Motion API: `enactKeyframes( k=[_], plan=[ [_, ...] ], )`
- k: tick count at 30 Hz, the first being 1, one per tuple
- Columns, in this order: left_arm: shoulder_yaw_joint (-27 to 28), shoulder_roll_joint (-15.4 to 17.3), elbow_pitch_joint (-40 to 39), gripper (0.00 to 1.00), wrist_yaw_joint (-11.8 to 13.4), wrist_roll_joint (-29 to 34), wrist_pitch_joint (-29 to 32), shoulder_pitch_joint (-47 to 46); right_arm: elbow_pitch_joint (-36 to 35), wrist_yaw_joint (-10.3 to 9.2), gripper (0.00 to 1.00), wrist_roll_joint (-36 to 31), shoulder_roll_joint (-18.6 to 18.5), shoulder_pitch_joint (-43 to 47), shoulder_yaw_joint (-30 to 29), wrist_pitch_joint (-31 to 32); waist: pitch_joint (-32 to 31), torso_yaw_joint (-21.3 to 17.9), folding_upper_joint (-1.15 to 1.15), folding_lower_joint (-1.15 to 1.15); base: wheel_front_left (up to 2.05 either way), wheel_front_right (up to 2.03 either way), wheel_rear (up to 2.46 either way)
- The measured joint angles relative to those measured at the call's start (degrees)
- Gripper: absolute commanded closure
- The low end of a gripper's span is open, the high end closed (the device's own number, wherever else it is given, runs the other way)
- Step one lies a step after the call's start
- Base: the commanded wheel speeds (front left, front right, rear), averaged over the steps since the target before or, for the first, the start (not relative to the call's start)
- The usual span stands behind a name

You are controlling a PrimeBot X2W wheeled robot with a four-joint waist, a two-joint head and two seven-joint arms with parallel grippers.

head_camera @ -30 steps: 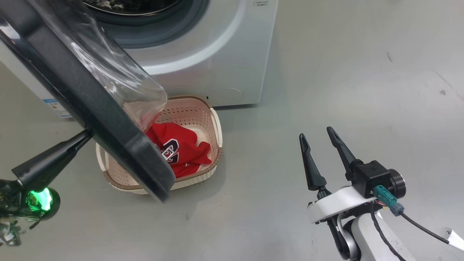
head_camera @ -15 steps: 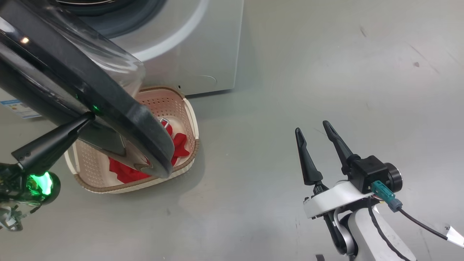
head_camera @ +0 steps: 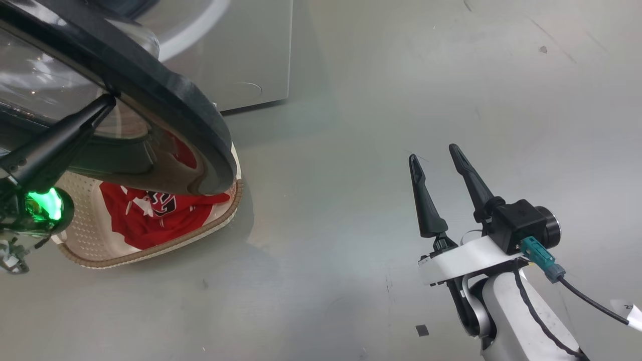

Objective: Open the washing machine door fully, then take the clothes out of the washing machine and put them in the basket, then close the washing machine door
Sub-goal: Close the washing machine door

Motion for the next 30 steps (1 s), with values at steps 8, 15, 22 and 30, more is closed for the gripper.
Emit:
enactKeyframes(
  k=[8, 15, 22, 30],
  plan=[
    [-1.75, -1.24, 2.12, 1.0, 0.03, 3.99, -3.09, -6.11, -1.24, -0.43, 0.0, 0.46, 0.02, -1.31, 0.2, 0.0, 2.93, -1.93, 0.0, 0.0, 0.0, 0.0, 0.0],
    [-2.88, -2.29, 5.37, 1.0, 0.03, 7.17, -5.68, -11.0, -1.77, -0.69, 0.0, 0.81, 0.05, -2.22, 0.42, 0.0, 4.77, -3.45, 0.0, 0.0, 0.0, 0.0, 0.0],
    [-3.45, -3.5, 9.61, 1.0, 0.48, 9.9, -8.43, -15.98, -1.99, -0.78, 0.0, 1.44, 0.1, -3.37, 1.74, 0.0, 6.21, -5.12, 0.0, 0.0, 0.0, 0.0, 0.0],
    [-3.32, -4.68, 15.67, 1.0, 0.77, 10.68, -11.29, -21.2, -1.99, -0.94, 0.0, 2.97, 0.15, -4.37, 3.2, 0.0, 7.39, -7.28, 0.0, 0.0, 0.0, 0.0, 0.0]
  ],
)
